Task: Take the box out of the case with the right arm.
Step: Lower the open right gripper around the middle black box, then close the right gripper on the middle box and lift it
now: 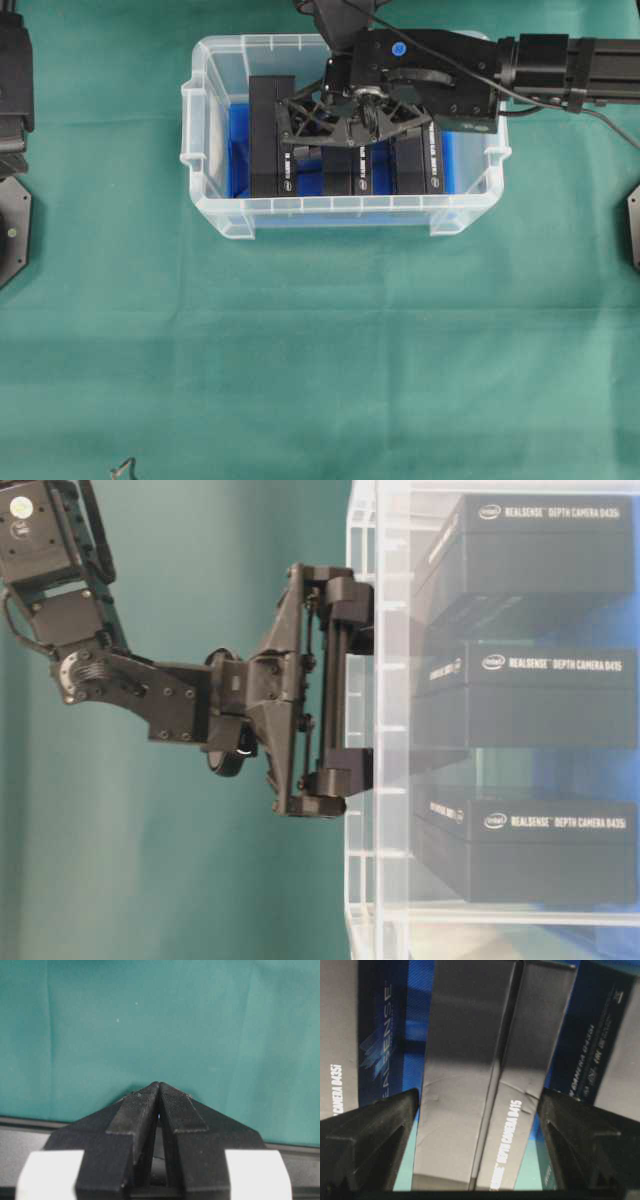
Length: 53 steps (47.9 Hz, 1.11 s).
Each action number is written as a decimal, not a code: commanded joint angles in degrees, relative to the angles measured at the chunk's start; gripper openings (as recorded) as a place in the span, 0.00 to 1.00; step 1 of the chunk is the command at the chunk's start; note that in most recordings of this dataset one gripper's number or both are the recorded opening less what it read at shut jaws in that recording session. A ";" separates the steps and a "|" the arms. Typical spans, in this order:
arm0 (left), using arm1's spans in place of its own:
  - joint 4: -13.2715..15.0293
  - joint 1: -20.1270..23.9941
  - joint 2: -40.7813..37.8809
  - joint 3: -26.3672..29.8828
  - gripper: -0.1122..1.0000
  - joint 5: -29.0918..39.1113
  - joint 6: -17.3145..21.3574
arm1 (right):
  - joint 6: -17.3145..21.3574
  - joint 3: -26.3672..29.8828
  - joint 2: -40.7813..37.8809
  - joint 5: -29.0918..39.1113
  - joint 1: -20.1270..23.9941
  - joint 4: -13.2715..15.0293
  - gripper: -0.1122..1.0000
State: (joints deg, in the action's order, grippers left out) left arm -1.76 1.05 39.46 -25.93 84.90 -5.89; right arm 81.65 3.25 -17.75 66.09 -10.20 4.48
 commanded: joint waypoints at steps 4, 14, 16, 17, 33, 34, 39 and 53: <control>-0.18 0.18 0.09 1.41 0.10 -0.18 -0.09 | 0.35 -0.88 0.97 -2.11 0.18 -1.14 0.93; -0.18 0.18 0.09 1.41 0.10 -0.26 -0.09 | 0.44 -0.97 0.97 -2.29 0.18 -1.58 0.93; -0.18 0.09 0.09 1.41 0.10 -0.35 0.00 | 0.53 -0.97 0.97 -2.29 0.18 -1.76 0.93; -0.18 0.18 0.00 1.41 0.10 -0.35 -0.09 | 0.53 -0.97 1.05 -2.29 0.18 -1.76 0.92; -0.18 0.18 0.00 1.41 0.10 -0.35 0.00 | 4.13 -0.70 0.88 -1.23 0.44 0.44 0.69; -0.18 0.18 0.00 1.41 0.10 -0.35 -0.09 | 4.13 -0.70 0.88 -1.49 0.44 0.53 0.69; -0.18 0.18 0.00 1.41 0.10 -0.35 0.00 | 4.13 -0.62 0.88 -1.58 0.44 0.53 0.69; -0.18 0.18 0.00 1.41 0.10 -0.35 0.00 | 4.13 1.05 0.97 -1.05 0.53 0.53 0.69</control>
State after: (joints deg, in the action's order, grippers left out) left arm -1.76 1.05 39.46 -25.93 84.81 -5.98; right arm 85.78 2.02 -18.02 64.86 -9.76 4.75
